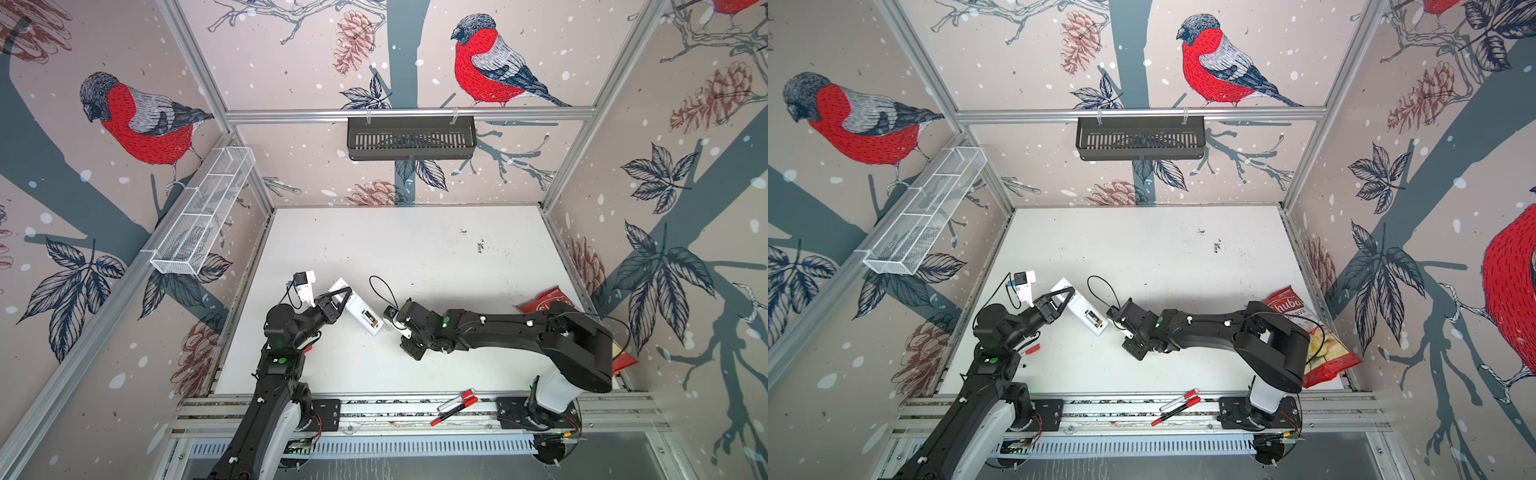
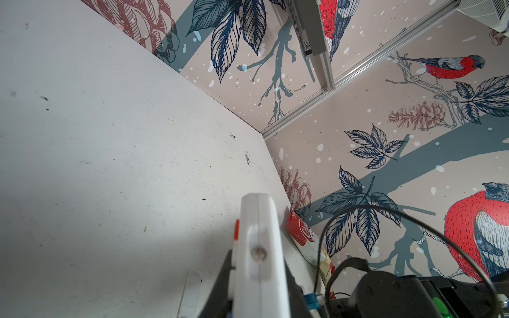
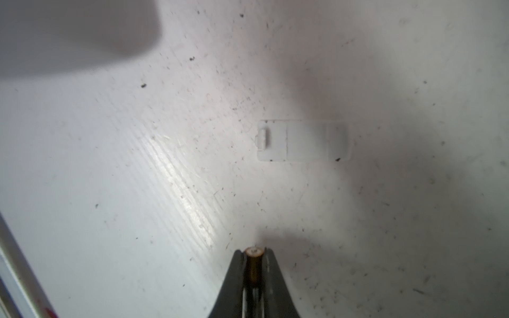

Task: Load the batteries into the remote control
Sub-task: 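Carry the battery with the right gripper to the remote's open compartment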

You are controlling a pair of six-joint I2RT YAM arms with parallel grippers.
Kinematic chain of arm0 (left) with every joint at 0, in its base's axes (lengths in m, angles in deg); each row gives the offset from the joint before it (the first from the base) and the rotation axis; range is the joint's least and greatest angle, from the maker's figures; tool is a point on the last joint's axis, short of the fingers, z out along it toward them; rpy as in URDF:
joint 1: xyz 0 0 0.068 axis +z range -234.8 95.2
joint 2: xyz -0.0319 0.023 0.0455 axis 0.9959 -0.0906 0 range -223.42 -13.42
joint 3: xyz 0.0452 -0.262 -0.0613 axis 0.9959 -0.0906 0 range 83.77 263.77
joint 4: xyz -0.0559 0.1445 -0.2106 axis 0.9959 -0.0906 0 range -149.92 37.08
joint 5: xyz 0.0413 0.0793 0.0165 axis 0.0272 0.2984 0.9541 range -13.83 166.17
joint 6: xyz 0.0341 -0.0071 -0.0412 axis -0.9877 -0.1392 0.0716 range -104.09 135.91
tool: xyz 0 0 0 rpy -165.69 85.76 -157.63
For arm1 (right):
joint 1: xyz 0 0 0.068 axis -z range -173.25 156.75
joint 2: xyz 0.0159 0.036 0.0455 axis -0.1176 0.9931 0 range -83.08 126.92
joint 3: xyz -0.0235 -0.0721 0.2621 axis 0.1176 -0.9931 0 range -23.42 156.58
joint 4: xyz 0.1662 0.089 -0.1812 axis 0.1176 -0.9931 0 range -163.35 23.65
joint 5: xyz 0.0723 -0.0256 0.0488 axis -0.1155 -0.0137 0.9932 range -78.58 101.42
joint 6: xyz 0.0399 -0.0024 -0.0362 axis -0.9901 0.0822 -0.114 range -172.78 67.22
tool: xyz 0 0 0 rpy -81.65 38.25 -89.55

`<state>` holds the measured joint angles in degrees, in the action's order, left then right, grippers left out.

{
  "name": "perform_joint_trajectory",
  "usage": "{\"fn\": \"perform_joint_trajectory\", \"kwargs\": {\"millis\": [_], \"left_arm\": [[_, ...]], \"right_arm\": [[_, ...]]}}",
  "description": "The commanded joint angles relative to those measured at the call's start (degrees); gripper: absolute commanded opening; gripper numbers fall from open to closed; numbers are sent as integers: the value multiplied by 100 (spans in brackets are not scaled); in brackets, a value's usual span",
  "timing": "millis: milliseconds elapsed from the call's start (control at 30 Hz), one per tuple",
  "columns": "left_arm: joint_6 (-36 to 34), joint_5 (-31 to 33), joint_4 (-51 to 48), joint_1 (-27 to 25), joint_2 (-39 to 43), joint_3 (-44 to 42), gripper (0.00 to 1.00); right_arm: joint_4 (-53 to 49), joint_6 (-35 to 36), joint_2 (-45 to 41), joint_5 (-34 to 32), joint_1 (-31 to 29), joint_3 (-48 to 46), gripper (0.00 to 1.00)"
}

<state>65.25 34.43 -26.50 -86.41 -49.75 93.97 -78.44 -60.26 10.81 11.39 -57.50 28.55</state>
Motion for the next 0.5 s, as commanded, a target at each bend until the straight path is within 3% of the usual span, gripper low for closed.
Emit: {"fn": "perform_joint_trajectory", "kwargs": {"millis": [0,267,467], "left_arm": [[-21,-19,304,5,-11,3,0],[236,-131,686,10,-135,-26,0],[1093,-227,1646,11,-262,-262,0]], "right_arm": [[681,63,-478,341,79,-156,10],[2442,13,-1373,807,237,-184,11],[3795,-128,-1441,1073,215,-284,11]]}}
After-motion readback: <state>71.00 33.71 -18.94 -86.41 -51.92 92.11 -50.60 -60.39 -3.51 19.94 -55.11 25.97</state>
